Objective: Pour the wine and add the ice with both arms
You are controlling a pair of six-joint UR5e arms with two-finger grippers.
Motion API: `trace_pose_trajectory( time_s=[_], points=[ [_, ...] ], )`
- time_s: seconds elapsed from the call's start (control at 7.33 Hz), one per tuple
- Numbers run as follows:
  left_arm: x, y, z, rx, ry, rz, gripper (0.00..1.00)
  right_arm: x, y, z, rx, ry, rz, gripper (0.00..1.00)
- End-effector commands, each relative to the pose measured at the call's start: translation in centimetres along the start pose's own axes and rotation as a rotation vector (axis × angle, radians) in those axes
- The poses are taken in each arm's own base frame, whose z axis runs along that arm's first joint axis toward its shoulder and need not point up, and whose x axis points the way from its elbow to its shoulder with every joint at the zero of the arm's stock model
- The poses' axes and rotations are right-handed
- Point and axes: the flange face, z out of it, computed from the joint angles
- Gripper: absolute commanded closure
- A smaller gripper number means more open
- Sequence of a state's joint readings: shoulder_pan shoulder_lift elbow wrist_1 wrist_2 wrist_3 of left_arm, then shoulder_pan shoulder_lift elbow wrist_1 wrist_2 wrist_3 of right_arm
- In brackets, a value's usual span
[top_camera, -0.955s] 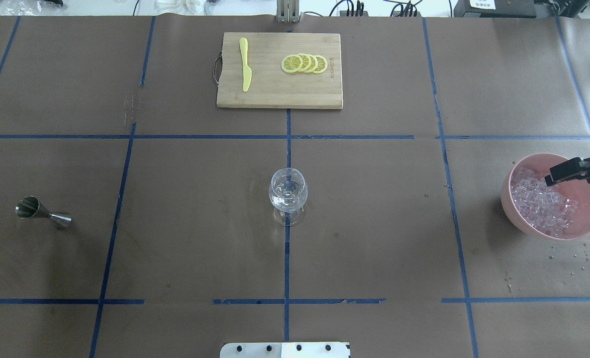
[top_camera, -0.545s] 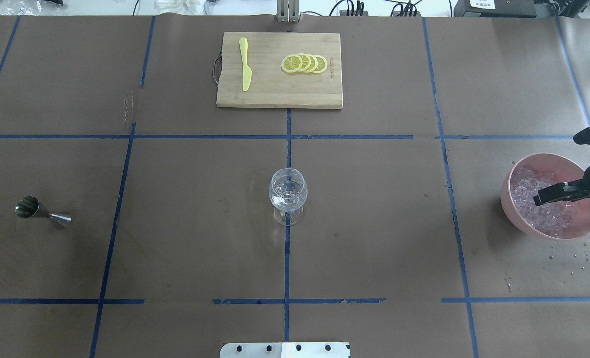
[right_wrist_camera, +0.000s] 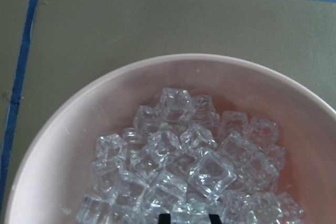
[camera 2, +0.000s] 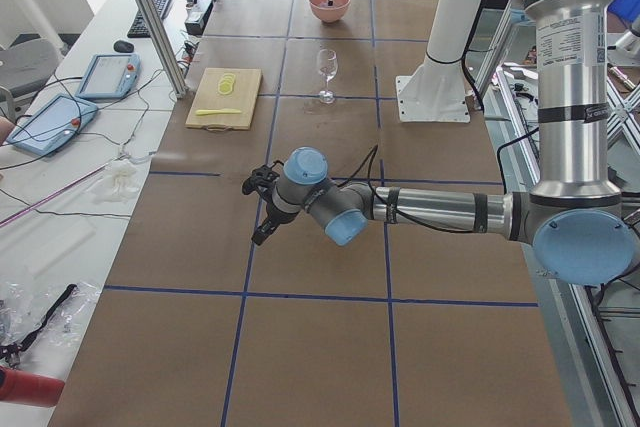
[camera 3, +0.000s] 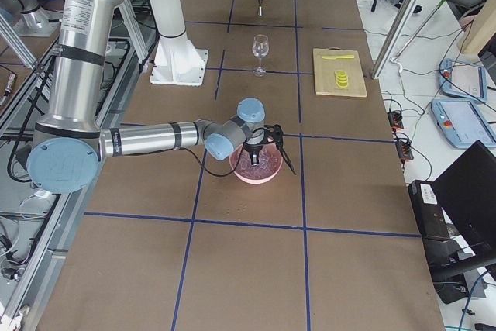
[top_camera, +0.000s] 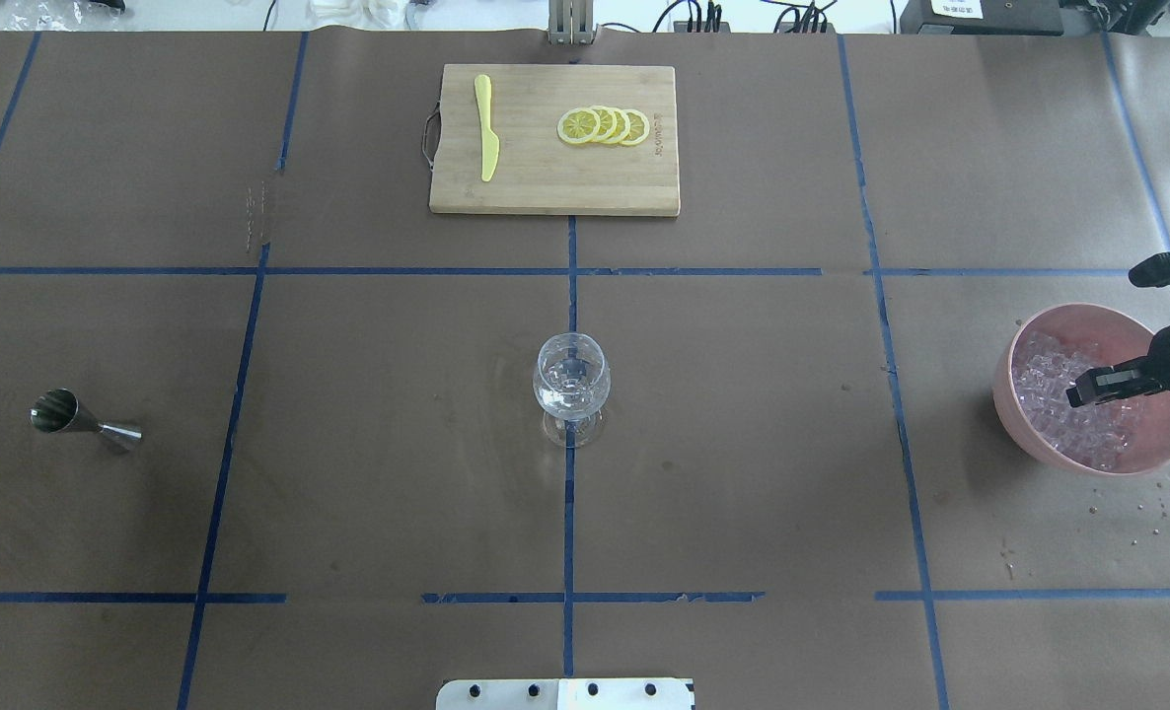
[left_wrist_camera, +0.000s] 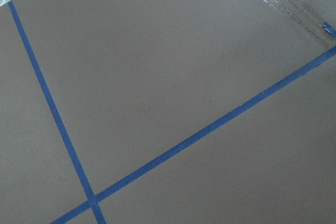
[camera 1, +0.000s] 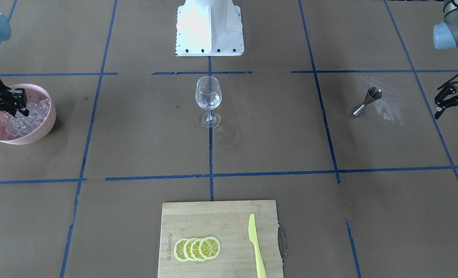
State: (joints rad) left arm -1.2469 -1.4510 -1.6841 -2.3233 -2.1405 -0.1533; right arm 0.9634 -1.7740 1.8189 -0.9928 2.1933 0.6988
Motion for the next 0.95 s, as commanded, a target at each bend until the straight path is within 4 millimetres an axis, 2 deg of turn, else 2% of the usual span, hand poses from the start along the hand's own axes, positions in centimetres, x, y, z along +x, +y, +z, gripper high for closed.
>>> trace_pose_trajectory(
  time_s=[0.0, 0.41, 0.55, 0.68, 0.82],
  points=[
    [0.0, 0.0, -0.1, 0.002, 0.001, 0.001, 0.0, -0.3, -0.1, -0.2, 0.004, -0.006, -0.009, 1.0],
    [-0.1, 0.6, -0.1, -0.005, -0.004, 0.001, 0.0, -4.7, -1.5, -7.2, 0.099, -0.108, -0.037, 1.0],
    [-0.1, 0.8, -0.1, -0.007, -0.008, -0.001, 0.0, -7.7, -4.2, -8.6, 0.136, -0.153, 0.016, 1.0],
    [-0.1, 0.8, -0.1, -0.007, -0.008, -0.004, 0.0, -13.5, -8.7, -10.9, 0.165, -0.214, 0.131, 1.0],
    [-0.1, 0.8, -0.1, -0.006, -0.008, -0.005, 0.0, -20.0, -10.7, -11.2, 0.145, -0.255, 0.196, 1.0]
  ],
)
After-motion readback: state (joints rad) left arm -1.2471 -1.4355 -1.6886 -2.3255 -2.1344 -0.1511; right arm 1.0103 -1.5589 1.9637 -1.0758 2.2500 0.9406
